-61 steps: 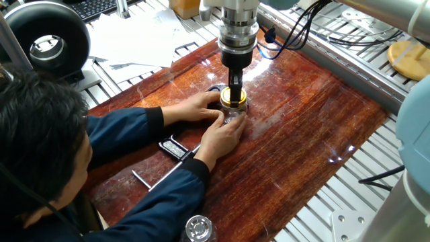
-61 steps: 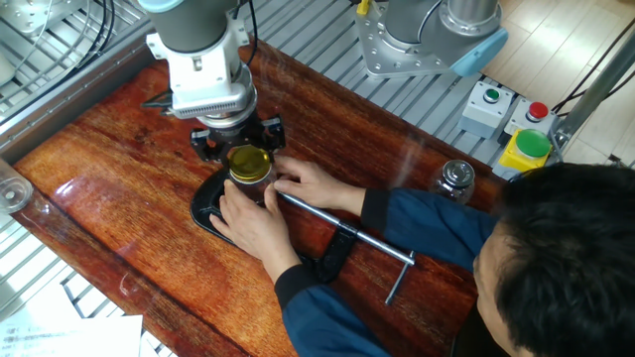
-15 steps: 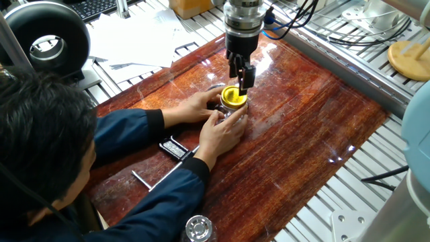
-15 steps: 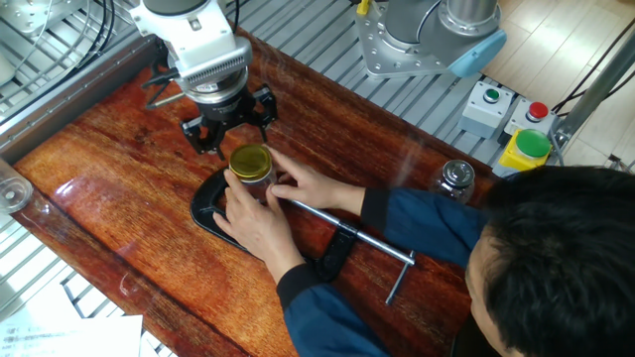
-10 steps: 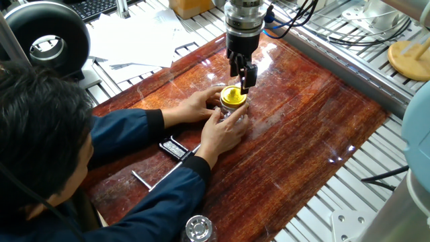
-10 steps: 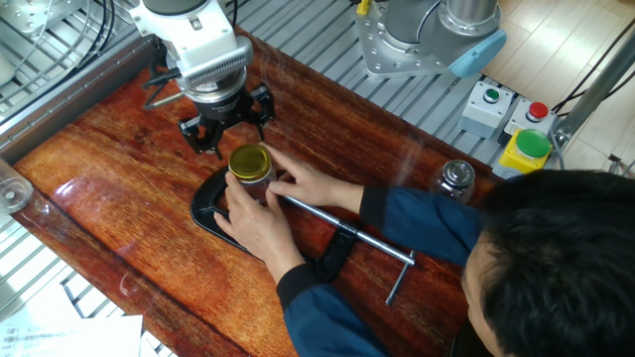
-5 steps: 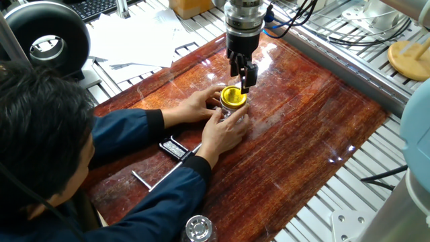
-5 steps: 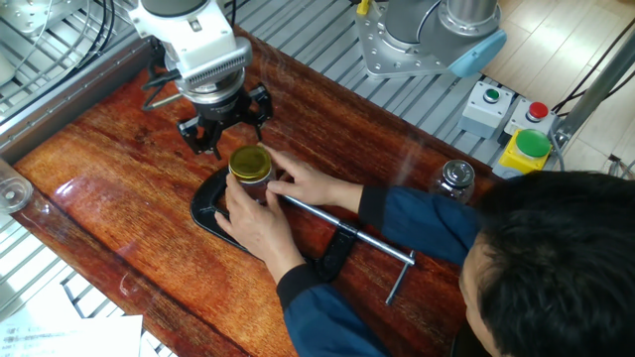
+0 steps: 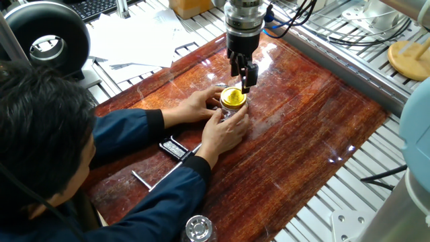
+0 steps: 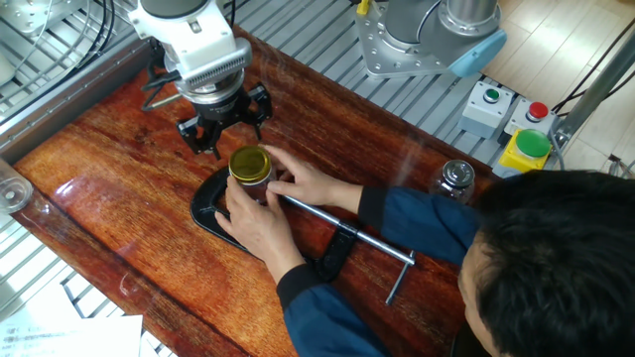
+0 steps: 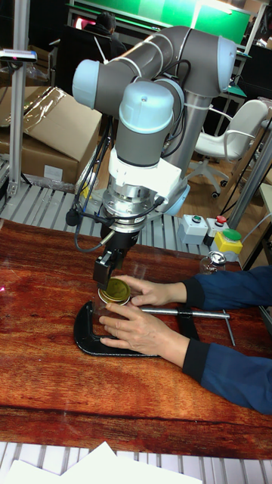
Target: Screw the lid onto the jar
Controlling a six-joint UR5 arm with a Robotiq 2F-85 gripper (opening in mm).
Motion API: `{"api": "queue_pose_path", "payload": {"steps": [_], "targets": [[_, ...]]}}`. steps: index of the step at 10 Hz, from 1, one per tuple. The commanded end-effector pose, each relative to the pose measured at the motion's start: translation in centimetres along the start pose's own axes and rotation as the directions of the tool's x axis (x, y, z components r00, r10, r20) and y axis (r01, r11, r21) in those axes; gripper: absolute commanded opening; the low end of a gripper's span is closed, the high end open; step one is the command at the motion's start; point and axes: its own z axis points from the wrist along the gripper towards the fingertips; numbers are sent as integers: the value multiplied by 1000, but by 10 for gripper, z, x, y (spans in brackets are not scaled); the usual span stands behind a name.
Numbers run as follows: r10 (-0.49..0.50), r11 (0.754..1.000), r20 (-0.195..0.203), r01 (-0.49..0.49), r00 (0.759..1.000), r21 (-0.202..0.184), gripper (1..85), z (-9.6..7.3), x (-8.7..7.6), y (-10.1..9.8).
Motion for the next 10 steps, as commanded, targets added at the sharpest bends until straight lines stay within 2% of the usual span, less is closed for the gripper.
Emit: {"api": "queue_pose_path", "payload": {"steps": [1, 5, 7, 9, 10], "targets": [[5, 1000, 12, -5, 1000, 6, 663, 0, -5, 1], [-73, 997, 2, 73, 997, 27, 670, 3, -7, -1], [-115, 993, 21, 114, 993, 25, 687, 10, -15, 4], [-213, 977, 6, 213, 977, 32, 737, 15, -15, 5], [-267, 962, -9, 267, 964, 49, 757, 17, -16, 2]]}}
